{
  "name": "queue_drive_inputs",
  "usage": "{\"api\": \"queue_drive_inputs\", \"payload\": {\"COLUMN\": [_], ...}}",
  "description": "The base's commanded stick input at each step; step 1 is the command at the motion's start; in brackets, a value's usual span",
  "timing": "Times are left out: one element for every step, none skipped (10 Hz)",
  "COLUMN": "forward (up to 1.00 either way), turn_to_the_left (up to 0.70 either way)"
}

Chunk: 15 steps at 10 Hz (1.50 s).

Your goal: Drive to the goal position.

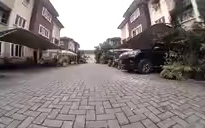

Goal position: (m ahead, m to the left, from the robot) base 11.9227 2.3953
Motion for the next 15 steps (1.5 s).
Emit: {"api": "queue_drive_inputs", "payload": {"forward": [0.70, 0.70, 0.70, 0.70, 0.70, 0.70, 0.70, 0.70, 0.70, 0.70, 0.70, 0.70, 0.70, 0.70, 0.70], "turn_to_the_left": [0.00, 0.00, 0.00, 0.00, 0.00, 0.00, 0.00, 0.00, 0.00, 0.00, 0.00, 0.00, 0.00, 0.00, 0.00]}}
